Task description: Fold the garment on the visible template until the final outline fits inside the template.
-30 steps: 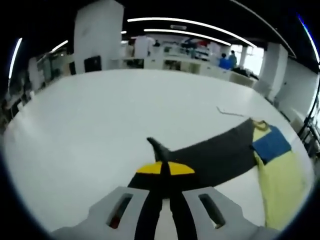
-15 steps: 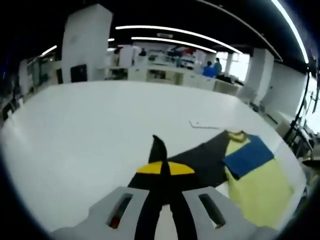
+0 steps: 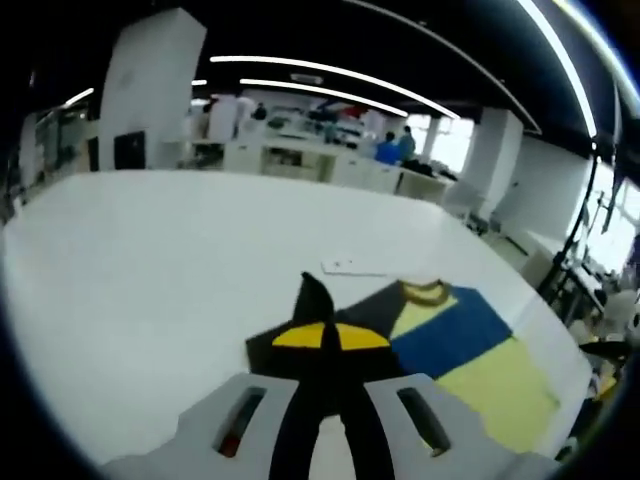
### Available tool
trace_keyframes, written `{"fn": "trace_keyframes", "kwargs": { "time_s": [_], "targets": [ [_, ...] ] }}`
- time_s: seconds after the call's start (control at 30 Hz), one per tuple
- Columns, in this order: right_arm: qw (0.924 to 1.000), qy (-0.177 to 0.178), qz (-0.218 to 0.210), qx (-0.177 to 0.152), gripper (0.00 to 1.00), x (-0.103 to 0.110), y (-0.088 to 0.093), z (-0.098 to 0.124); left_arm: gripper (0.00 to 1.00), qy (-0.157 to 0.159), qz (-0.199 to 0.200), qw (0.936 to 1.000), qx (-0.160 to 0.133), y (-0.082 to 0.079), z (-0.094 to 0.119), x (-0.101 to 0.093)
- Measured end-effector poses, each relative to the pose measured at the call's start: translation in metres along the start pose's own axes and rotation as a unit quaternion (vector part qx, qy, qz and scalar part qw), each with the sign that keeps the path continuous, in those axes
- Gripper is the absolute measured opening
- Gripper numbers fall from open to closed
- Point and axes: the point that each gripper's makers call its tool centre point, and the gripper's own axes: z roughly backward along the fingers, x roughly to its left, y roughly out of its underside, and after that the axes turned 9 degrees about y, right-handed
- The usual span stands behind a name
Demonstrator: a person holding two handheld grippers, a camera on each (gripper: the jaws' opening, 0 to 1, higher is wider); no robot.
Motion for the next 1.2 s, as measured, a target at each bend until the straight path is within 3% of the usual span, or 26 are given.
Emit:
{"fn": "trace_keyframes", "kwargs": {
  "time_s": [0.3,0.7,1.2],
  "targets": [
    [1.0000,-0.002,0.000,0.002,0.99,-0.004,0.004,0.001,0.00,0.034,0.002,0.9994,-0.002,-0.010,-0.023,-0.043],
    [0.9999,-0.012,0.004,0.010,0.99,-0.007,0.014,-0.001,0.00,0.077,-0.002,0.9970,0.001,-0.011,-0.056,-0.107],
    [0.9997,-0.011,0.009,0.022,0.99,-0.011,0.024,-0.003,0.00,0.113,0.003,0.9935,0.010,-0.008,-0.091,-0.163]
  ]
}}
